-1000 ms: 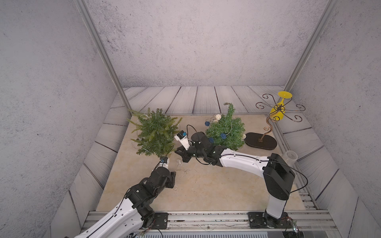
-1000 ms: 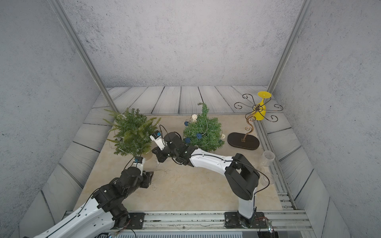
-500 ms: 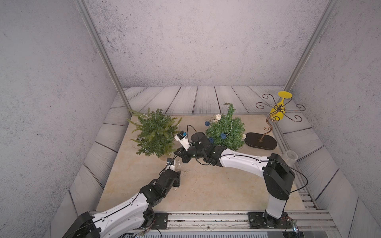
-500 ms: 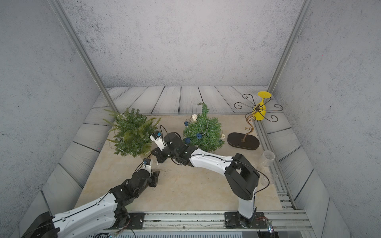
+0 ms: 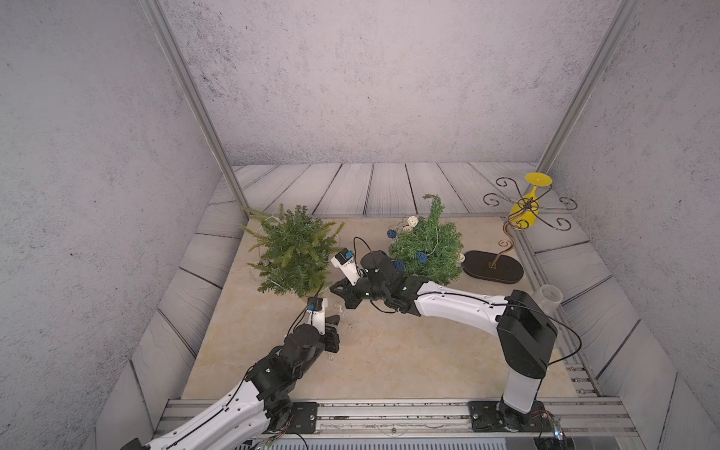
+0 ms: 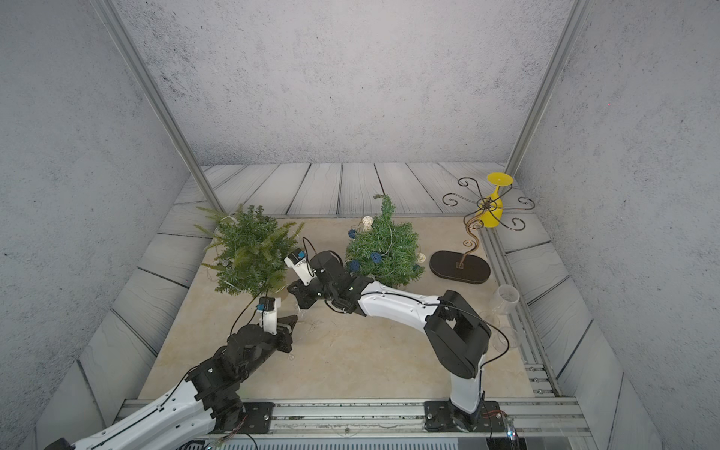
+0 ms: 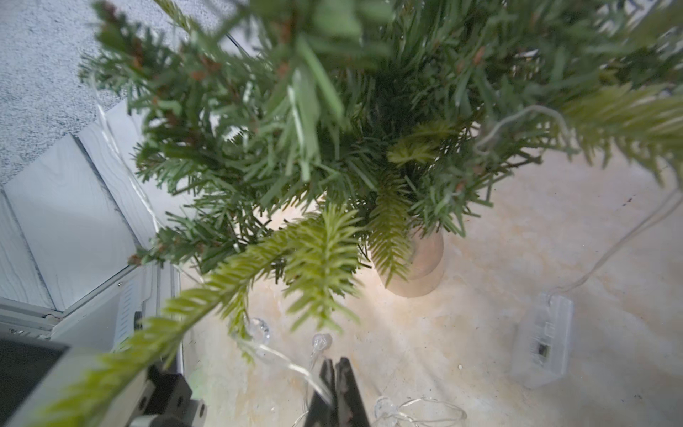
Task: Wrap string light around the christmas tree
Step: Wrap the light string around the Christmas tree.
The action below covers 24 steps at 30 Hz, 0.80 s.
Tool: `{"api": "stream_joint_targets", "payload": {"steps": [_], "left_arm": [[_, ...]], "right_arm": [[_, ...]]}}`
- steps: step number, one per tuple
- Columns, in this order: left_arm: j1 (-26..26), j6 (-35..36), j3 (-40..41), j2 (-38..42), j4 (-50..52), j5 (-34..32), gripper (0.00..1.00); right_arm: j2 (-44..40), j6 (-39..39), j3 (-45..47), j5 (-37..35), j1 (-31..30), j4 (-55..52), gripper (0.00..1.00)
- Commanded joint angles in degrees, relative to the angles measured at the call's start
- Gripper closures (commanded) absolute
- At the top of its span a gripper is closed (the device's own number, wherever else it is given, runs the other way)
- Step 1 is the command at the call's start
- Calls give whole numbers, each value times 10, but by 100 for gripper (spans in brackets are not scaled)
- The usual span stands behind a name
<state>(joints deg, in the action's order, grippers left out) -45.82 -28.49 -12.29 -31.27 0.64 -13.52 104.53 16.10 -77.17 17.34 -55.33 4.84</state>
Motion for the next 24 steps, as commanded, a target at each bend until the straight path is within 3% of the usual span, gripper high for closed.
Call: {"api": "stream_joint_targets", "payload": {"steps": [1,2,3,5,9,12,15,18,24], "left_arm": [[-2,-8,-1,-39,57,-61,100],[-2,-3,4,-63,28,-55,97],[-2,-1,8,-90,-6,-46,79],[-2,5,16,-144,-79,-35,58],[-2,6,-17,-248,-93,-82,49],[-2,29,-17,-304,-165,-87,42],[-2,41,-14,-326,-209,-84,42],[-2,50,5,-302,-244,-91,50],[-1,52,20,-263,-243,-98,90]], "right_arm": [[-36,-1,5,-8,-3,0,100],[-37,2,5,-4,-2,0,100],[-37,2,4,-2,-3,-1,100],[-37,4,2,2,-2,-3,100],[-39,6,1,22,-2,-7,100],[-40,7,5,36,-3,-7,100],[-43,10,10,45,-3,-2,100],[-44,11,14,49,-3,0,100],[-44,12,15,50,-2,0,100]]}}
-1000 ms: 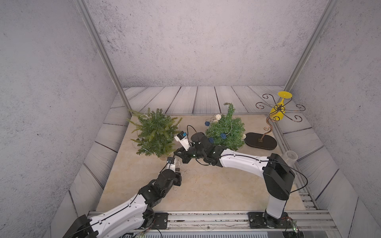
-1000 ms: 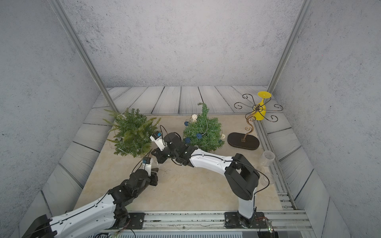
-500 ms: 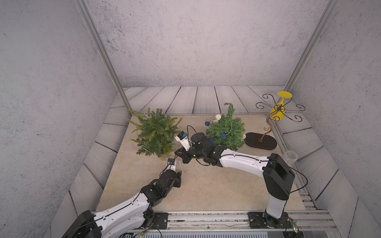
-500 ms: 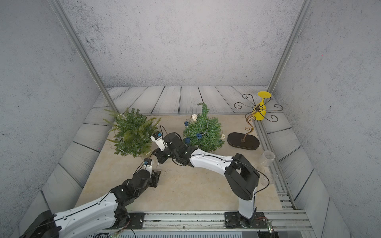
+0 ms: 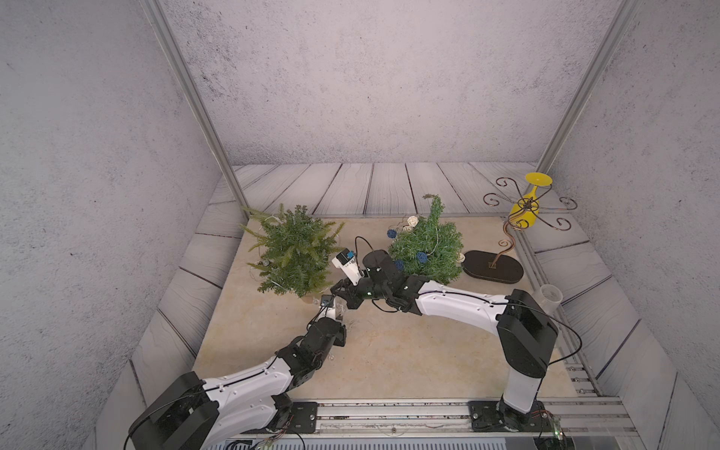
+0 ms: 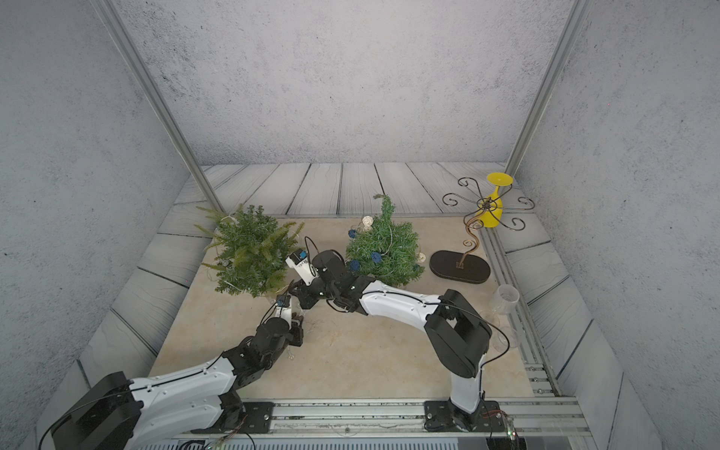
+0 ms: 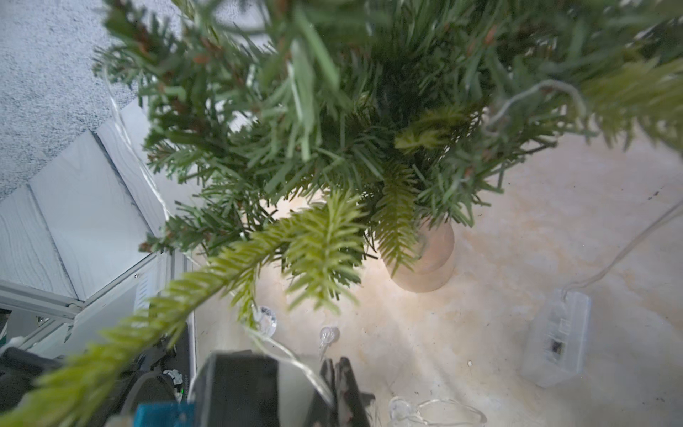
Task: Wrap string light around the christmas tree
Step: Wrap the light string around the Christmas tree.
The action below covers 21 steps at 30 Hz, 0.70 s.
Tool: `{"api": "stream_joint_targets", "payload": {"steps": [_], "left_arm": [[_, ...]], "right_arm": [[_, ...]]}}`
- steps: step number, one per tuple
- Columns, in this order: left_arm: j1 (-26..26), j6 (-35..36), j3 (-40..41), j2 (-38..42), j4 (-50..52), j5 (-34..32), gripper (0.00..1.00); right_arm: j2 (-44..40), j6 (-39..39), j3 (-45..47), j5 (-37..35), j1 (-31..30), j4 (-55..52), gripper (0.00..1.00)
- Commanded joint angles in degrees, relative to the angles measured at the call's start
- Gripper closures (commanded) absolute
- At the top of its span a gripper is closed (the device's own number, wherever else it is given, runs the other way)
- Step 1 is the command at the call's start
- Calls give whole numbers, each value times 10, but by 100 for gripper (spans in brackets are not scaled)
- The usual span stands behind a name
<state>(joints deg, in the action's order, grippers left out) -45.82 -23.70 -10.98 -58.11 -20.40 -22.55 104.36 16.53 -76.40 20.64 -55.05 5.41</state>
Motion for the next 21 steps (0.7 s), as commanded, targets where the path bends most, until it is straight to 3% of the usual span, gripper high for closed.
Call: {"api": "stream_joint_targets", "payload": {"steps": [1,3,5,9,12,13,15,16,17,21], "left_arm": [[1,4,7,0,-36,1,94],[2,0,4,-18,-39,3,96],[1,1,3,-38,-45,-6,92],[1,-1,4,-65,-72,-6,64],[1,3,-5,-84,-80,-6,55],[1,3,-9,-94,-80,-13,58],[2,-2,-10,-111,-90,-21,79],[1,-3,-8,-116,-98,-14,95],[1,-7,-5,-116,-101,-8,100],[1,-17,-5,-80,-68,10,100]], "right_arm": [[-43,8,8,18,-5,-5,100],[-48,12,10,24,-5,-2,100],[-51,13,11,28,-6,-2,100],[-57,14,16,26,-6,-1,100],[-55,15,16,28,-6,1,100],[-53,14,14,28,-6,-1,100],[-53,13,15,28,-6,-2,100],[-53,13,16,27,-8,-2,100],[-53,11,17,25,-7,-3,100],[-55,-7,17,-12,-10,-19,100]]}}
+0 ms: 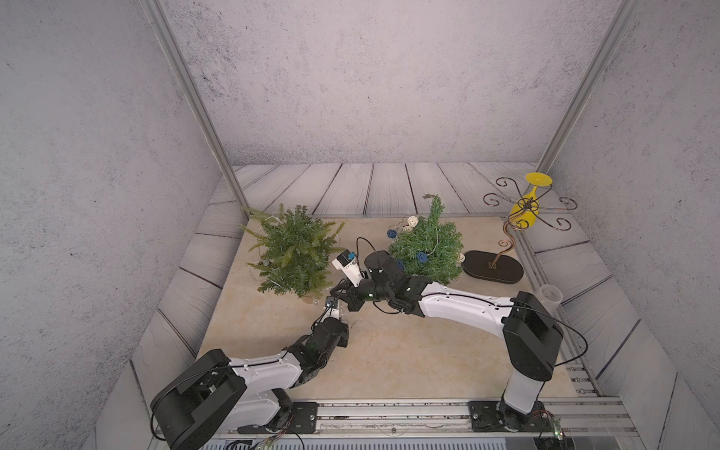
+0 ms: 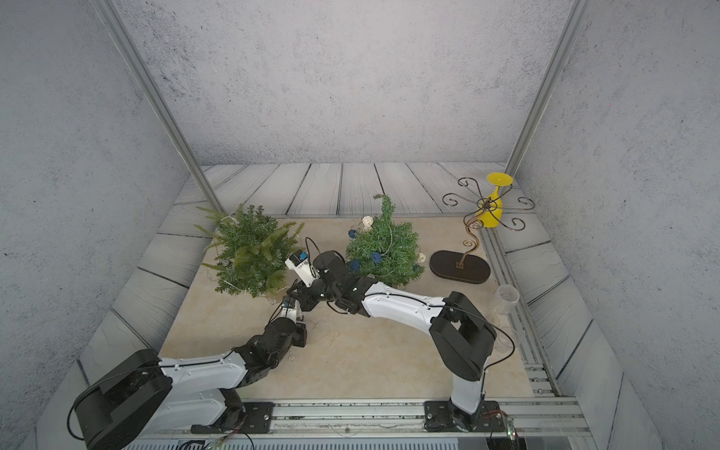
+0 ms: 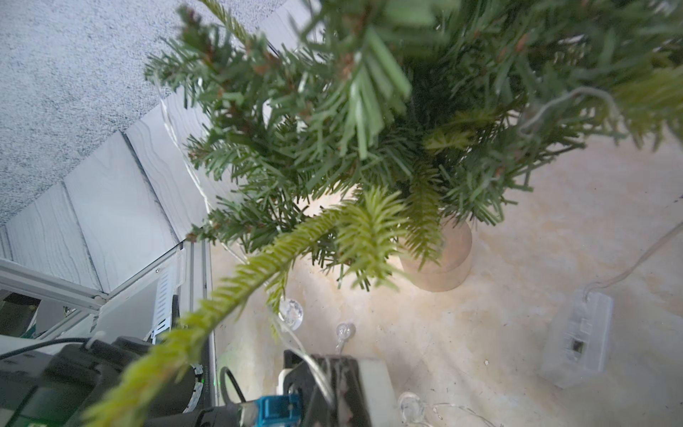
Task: Wrap string light around the christmas tree
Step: Wrap the light string around the Christmas tree.
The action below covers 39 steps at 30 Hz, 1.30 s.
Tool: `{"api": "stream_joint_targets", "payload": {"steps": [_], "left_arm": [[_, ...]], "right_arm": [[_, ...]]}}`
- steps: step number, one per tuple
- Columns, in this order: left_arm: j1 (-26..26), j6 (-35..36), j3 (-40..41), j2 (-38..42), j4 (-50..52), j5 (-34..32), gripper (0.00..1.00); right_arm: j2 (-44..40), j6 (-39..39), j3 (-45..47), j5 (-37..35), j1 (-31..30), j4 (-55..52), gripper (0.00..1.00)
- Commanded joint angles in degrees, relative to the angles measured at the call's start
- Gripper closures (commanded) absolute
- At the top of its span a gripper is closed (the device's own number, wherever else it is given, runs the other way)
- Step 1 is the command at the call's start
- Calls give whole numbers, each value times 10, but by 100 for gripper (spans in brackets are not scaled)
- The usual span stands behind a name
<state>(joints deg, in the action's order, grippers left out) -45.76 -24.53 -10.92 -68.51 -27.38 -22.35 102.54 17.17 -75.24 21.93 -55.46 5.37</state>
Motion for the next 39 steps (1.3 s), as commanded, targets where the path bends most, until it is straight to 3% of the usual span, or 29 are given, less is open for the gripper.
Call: {"api": "stream_joint_targets", "payload": {"steps": [1,9,11,16,21,28,33,39], "left_arm": [[1,-8,-6,41,17,16,100],[1,-26,-11,208,145,105,100],[1,-26,-9,233,161,106,100],[1,-30,3,251,145,109,100],[1,-41,-13,277,196,110,100],[2,-61,-24,321,248,126,100],[2,-66,-23,350,270,121,100],[2,-69,-28,390,296,128,100]], "right_arm": [[-38,-19,8,-37,-8,-20,100],[-23,-35,5,-71,-8,-25,92],[-23,-32,10,-73,-8,-18,85],[-50,-30,35,-92,-8,-10,55],[-107,-42,78,-115,-12,-19,43],[-201,-50,173,-138,-36,0,39],[-242,-89,261,-160,-62,51,44],[-181,-153,353,-147,-67,212,46]]}}
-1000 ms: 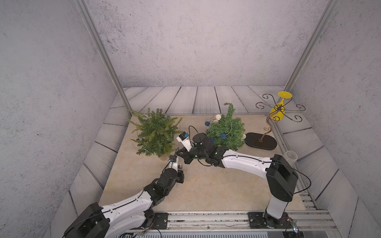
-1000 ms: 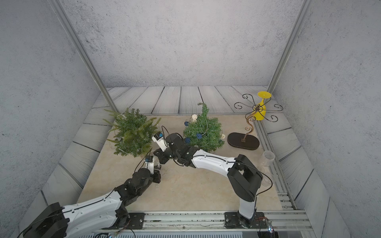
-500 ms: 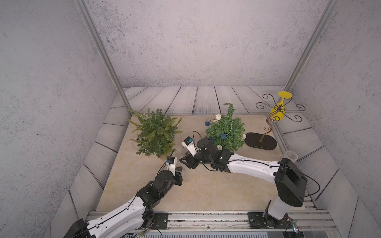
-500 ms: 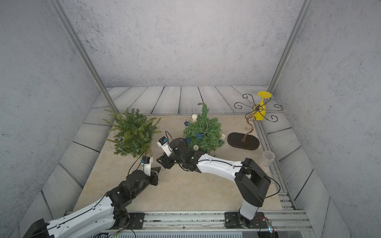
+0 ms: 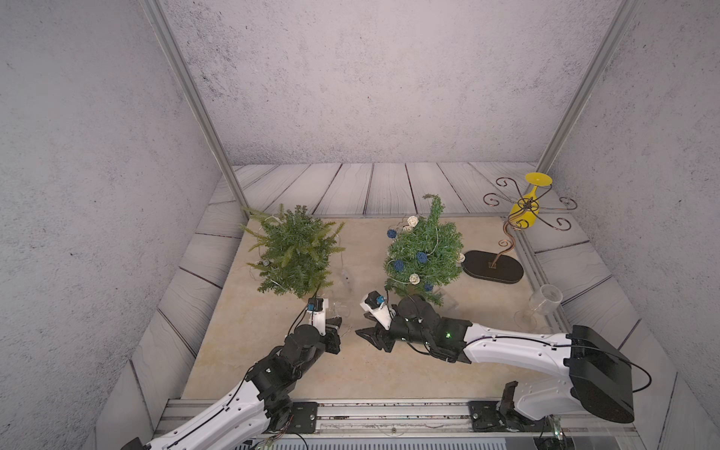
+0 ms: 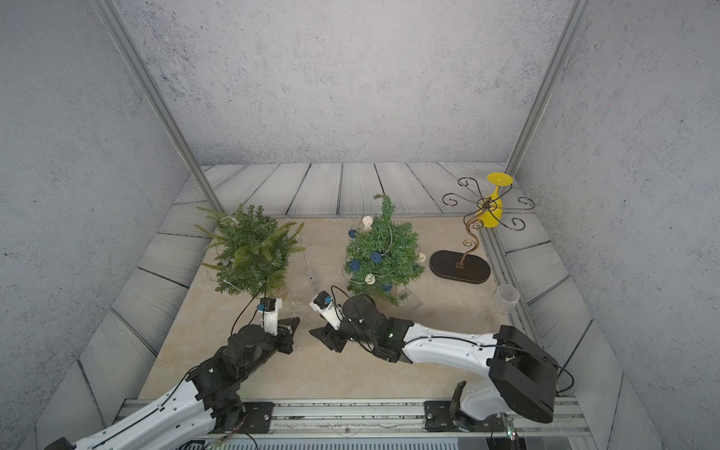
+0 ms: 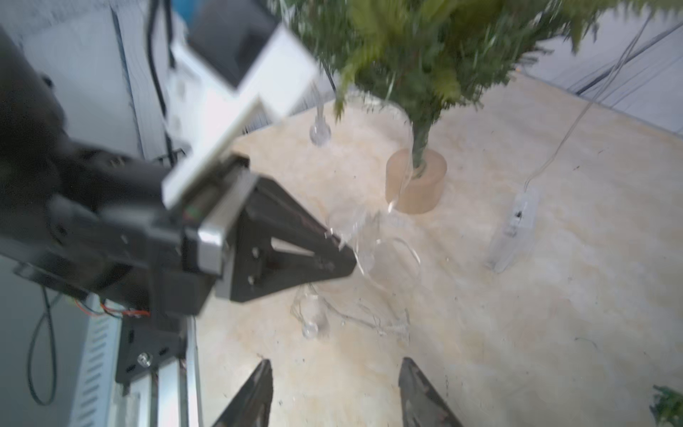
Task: Wrap string light around the christmas tree
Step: Wrap the light string around the Christmas tree.
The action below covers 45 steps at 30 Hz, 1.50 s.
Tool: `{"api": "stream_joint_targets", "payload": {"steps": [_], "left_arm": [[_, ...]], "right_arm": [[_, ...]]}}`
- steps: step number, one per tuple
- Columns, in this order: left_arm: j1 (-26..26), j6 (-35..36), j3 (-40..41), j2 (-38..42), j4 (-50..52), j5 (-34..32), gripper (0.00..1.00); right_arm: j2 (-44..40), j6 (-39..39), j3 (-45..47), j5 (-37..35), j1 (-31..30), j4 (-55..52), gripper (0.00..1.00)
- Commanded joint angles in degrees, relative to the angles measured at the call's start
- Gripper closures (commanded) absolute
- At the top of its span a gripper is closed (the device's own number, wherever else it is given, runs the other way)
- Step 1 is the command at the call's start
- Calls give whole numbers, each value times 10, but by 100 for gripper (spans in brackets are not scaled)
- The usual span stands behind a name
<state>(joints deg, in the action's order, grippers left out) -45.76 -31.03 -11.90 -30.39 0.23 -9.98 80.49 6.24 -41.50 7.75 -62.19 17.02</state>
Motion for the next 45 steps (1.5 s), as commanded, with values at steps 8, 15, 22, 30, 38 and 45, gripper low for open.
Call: {"api": "stream_joint_targets", "payload": {"steps": [8,15,22,30,38,45], "left_arm": [[2,-9,-21,20,26,11,100],[2,-11,-30,40,47,1,100],[2,-14,-33,60,56,-1,100],[2,-18,-29,71,84,-69,100],[2,-20,-22,43,66,-132,100],[2,-20,-7,58,64,-162,98]], "right_arm": [[204,-97,-14,50,0,239,45],[283,-109,-57,30,0,270,48],[323,-115,-51,-12,0,340,79],[146,-78,77,-77,0,284,100],[-77,-36,131,-157,0,87,100],[-197,-17,72,-136,0,-46,100]]}}
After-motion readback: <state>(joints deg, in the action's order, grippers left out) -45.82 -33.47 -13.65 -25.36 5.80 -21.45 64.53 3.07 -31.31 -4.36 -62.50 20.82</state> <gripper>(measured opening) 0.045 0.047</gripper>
